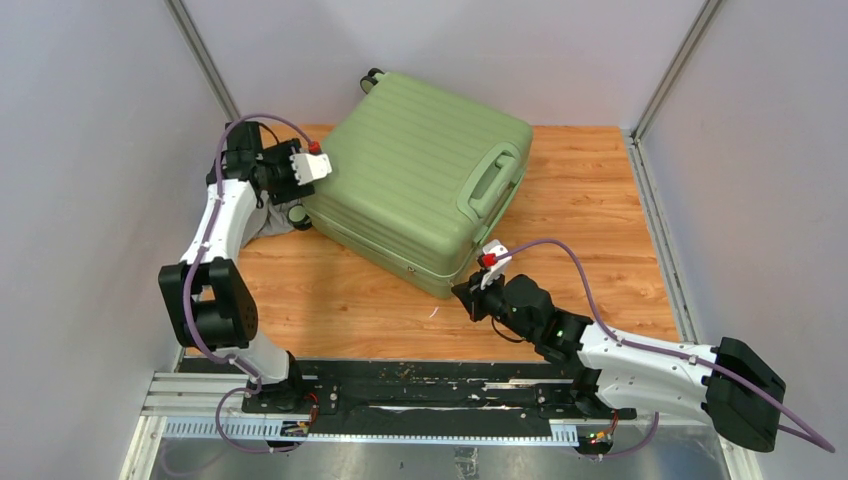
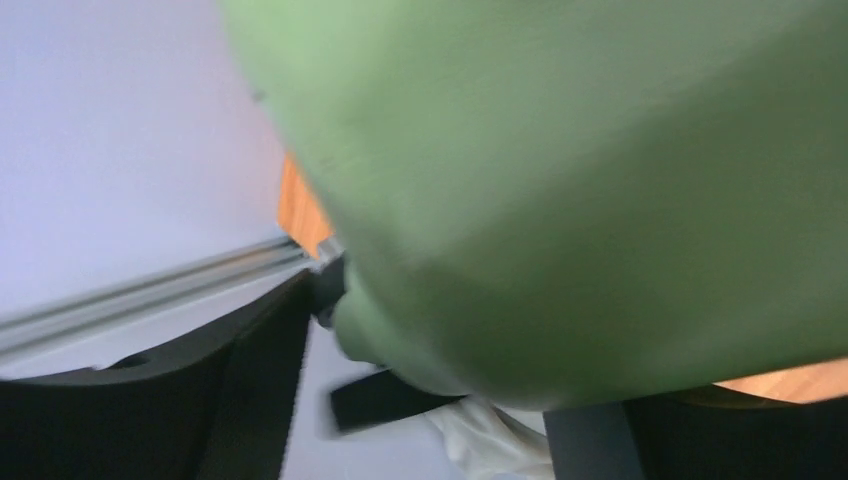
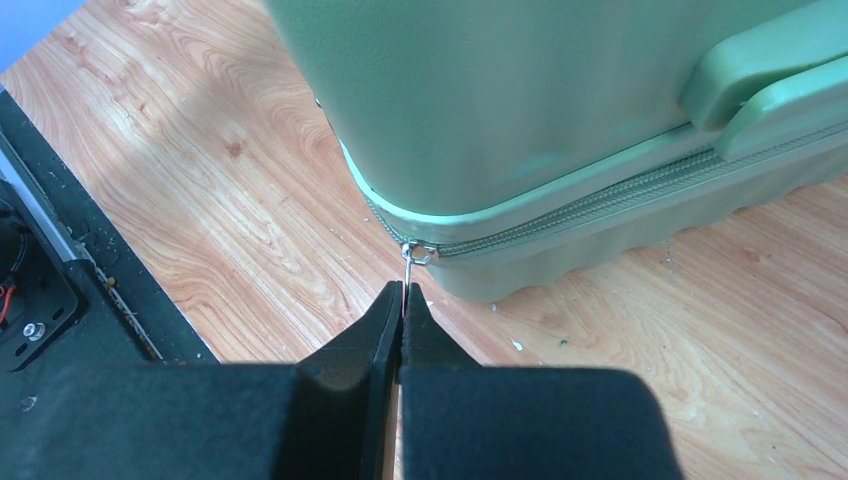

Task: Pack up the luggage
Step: Move the luggage to the center of the board.

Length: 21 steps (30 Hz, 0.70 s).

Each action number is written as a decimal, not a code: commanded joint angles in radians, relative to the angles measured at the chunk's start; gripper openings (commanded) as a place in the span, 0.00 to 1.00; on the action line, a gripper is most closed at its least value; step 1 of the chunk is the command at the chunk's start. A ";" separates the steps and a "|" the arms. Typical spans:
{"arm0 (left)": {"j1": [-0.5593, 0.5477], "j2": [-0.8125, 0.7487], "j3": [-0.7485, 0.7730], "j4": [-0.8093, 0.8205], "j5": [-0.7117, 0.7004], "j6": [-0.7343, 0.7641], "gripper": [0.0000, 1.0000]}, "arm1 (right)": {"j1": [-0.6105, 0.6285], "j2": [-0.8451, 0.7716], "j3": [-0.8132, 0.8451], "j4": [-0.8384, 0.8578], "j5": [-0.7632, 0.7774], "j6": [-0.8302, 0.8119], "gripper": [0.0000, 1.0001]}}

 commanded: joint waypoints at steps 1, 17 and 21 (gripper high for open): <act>-0.062 0.020 0.044 -0.138 0.090 0.073 0.64 | 0.017 -0.013 0.003 0.062 -0.042 0.042 0.00; -0.184 -0.155 -0.103 -0.203 0.088 -0.307 0.00 | 0.069 0.011 0.069 -0.002 -0.116 0.014 0.00; -0.240 -0.217 -0.165 -0.200 0.076 -0.434 0.00 | 0.106 0.021 0.108 -0.030 -0.093 0.018 0.00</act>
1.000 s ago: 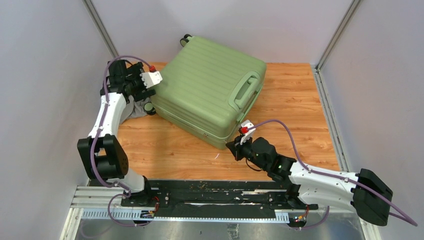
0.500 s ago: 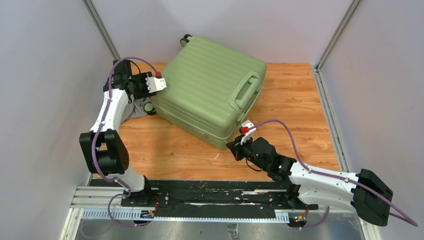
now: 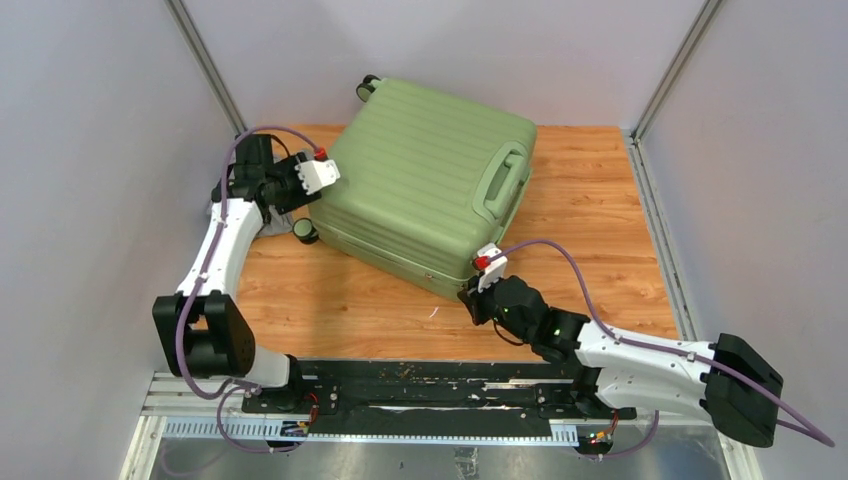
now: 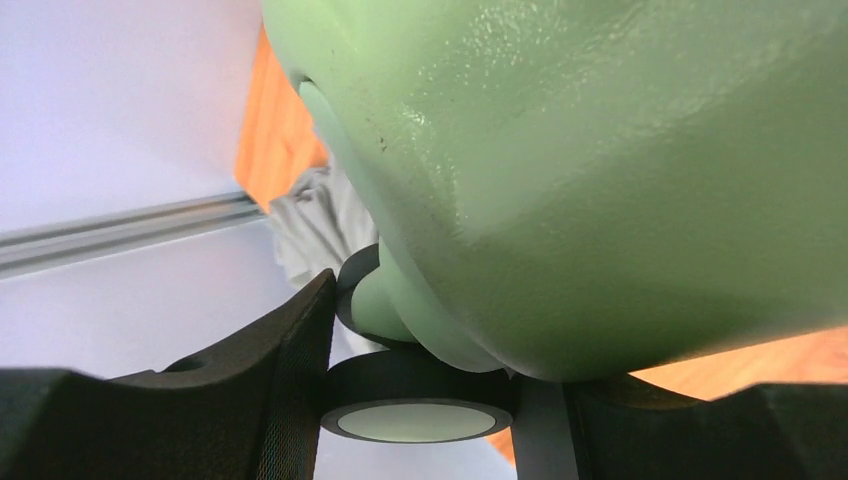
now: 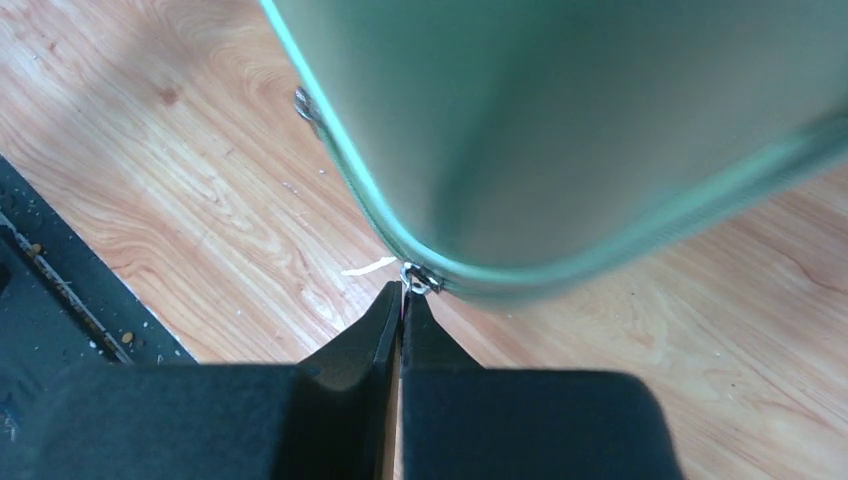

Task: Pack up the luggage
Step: Move the luggage to the center of the board.

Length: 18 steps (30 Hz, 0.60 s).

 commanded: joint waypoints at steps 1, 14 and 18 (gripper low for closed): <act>-0.167 -0.104 -0.093 -0.139 0.193 -0.324 0.00 | 0.087 -0.001 0.087 0.089 -0.145 0.021 0.00; -0.204 -0.237 -0.185 -0.104 0.071 -0.386 0.00 | 0.070 -0.155 0.028 -0.049 0.003 0.044 0.01; -0.203 -0.236 -0.186 -0.071 0.037 -0.407 0.00 | 0.058 -0.224 0.024 -0.154 0.068 0.075 0.42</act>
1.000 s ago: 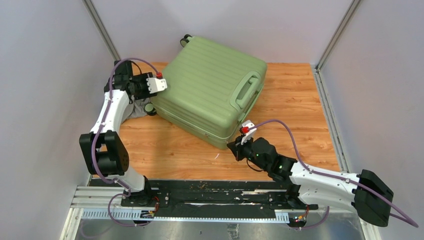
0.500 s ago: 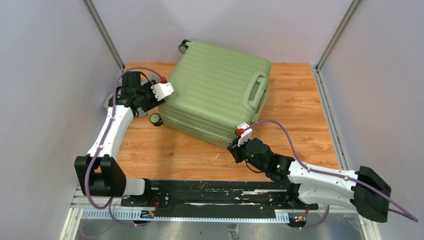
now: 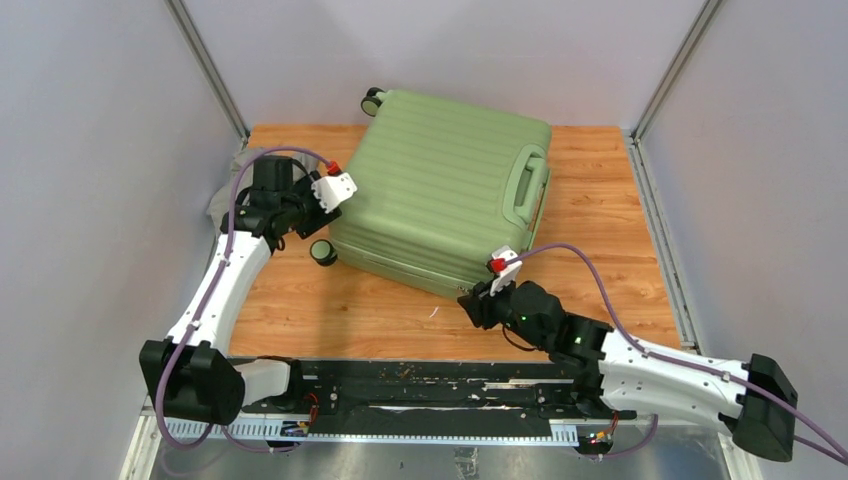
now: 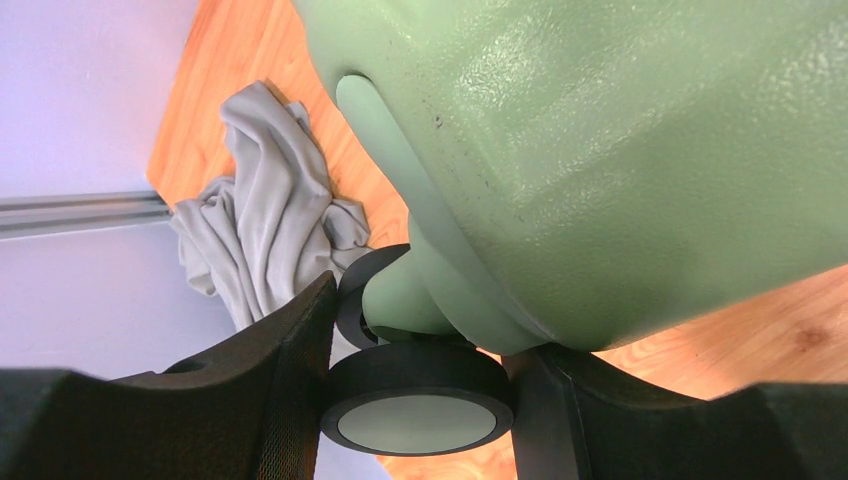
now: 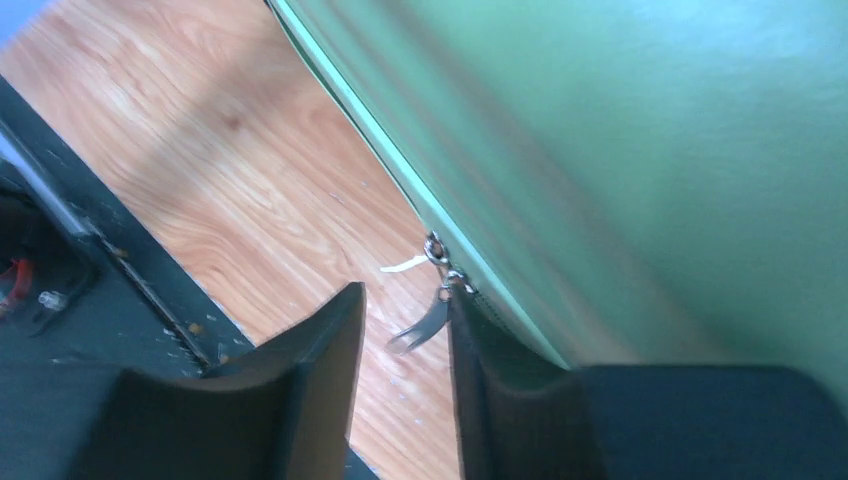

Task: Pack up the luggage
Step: Move the luggage to the center of the board.

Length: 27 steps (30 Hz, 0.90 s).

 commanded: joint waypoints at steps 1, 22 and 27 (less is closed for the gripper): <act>-0.040 -0.005 -0.015 -0.035 0.082 -0.101 0.00 | 0.014 -0.091 0.015 -0.038 0.049 0.042 0.51; -0.017 -0.080 0.052 -0.034 0.082 -0.340 0.67 | -0.654 -0.072 0.578 -0.572 0.004 0.043 0.95; -0.017 -0.133 0.082 -0.096 0.110 -0.361 0.85 | -0.851 0.058 0.600 -0.535 -0.131 0.066 0.92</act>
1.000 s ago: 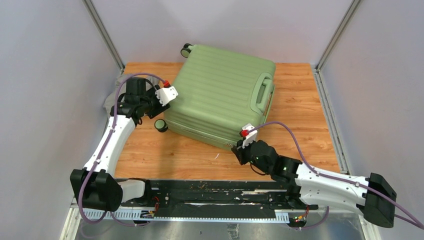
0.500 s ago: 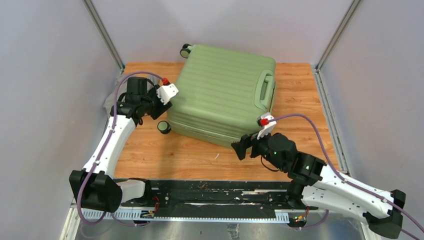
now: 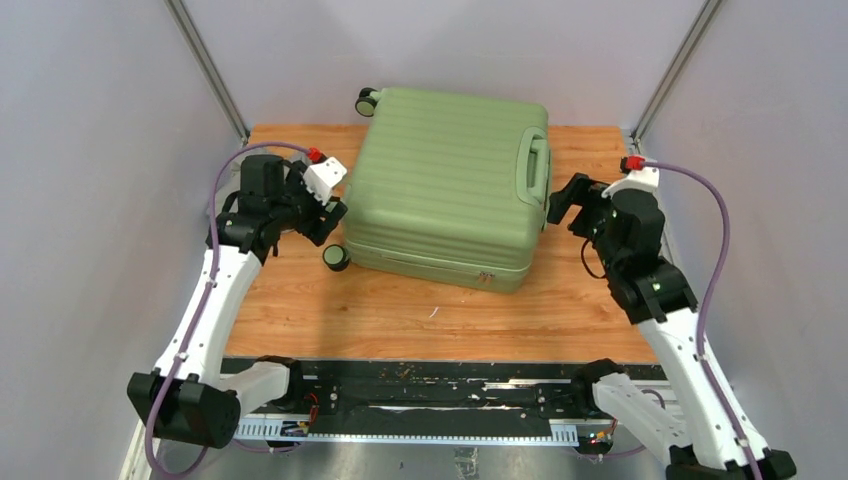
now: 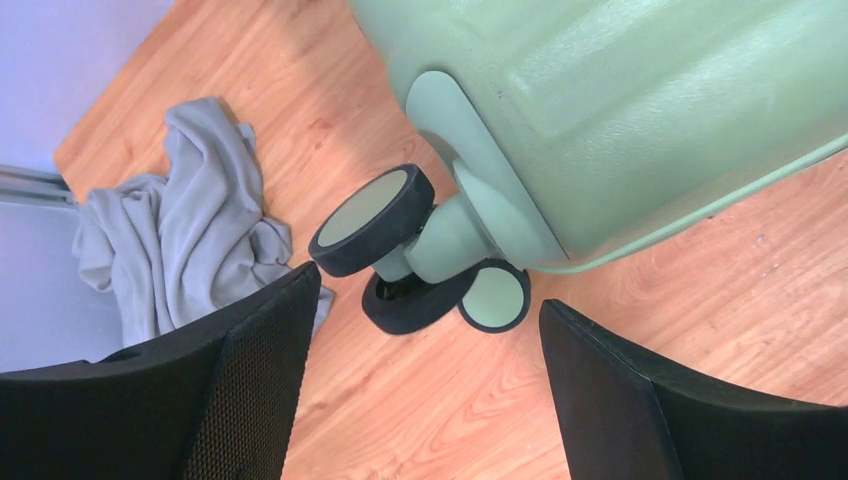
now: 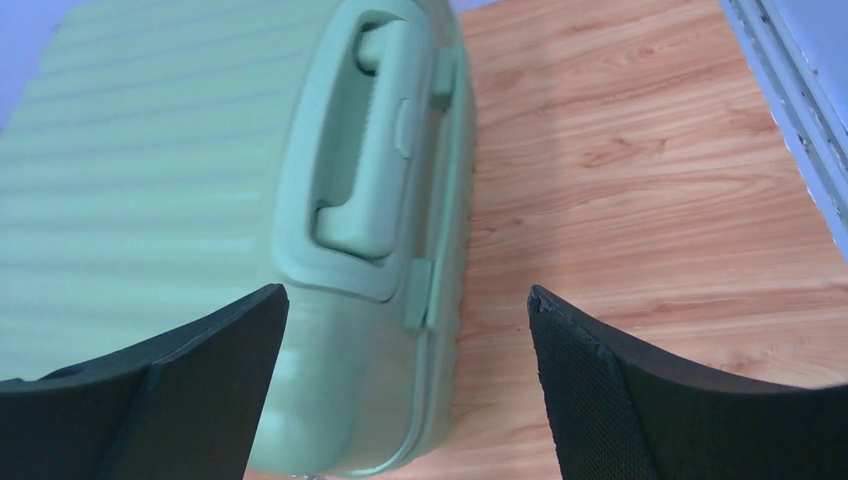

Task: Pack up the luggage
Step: Reset both arms

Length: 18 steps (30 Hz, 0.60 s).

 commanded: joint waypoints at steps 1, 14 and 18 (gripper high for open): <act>0.003 -0.055 0.045 -0.064 0.036 -0.042 0.86 | -0.144 0.120 -0.002 0.002 -0.155 0.017 0.90; 0.184 -0.056 0.147 -0.120 0.010 -0.018 0.85 | -0.247 0.495 0.040 0.180 -0.287 0.050 0.72; 0.264 -0.075 0.110 -0.130 0.020 0.004 0.85 | -0.262 0.621 0.109 0.225 -0.374 0.067 0.46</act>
